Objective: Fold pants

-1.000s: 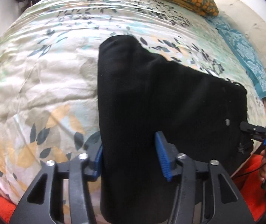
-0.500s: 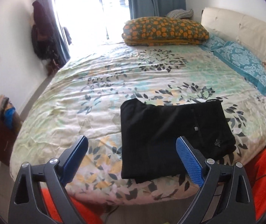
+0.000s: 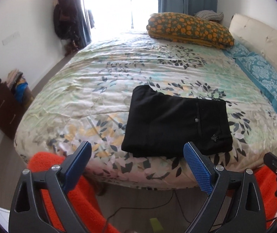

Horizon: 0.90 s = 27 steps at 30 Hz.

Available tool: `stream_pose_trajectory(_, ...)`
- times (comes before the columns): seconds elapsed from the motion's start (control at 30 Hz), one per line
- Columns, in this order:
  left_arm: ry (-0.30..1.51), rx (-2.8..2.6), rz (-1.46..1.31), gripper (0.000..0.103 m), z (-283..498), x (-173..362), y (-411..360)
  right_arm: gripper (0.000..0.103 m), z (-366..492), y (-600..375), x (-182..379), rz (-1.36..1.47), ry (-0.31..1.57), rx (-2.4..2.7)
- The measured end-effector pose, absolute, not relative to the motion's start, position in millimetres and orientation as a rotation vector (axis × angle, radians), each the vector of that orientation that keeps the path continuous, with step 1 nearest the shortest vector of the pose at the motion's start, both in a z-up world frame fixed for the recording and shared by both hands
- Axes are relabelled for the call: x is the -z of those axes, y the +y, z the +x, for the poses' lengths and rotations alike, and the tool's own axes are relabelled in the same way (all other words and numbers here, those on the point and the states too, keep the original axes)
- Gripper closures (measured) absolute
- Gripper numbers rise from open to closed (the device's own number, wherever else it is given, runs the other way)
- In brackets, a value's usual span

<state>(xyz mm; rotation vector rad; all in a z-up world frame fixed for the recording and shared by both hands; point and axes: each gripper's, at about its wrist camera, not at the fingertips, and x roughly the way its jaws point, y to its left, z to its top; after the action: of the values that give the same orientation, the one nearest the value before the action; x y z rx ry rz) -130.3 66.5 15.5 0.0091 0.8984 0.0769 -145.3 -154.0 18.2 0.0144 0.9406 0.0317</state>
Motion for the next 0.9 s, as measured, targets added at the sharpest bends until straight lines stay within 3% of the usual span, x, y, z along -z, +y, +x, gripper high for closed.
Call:
stream_pose_trajectory(0.17, 0.975, -0.048, 0.011, 0.007, -134.9, -8.3, 62.0, 0.000, -149.3, -135.6, -13.5, -0.033, 0.946, -0.061)
stream_pose_trajectory(0.9, 0.977, 0.010, 0.161, 0.004, -144.8, -9.1, 41.3, 0.000, -153.9, -125.8, -9.6, -0.071, 0.963, -0.025)
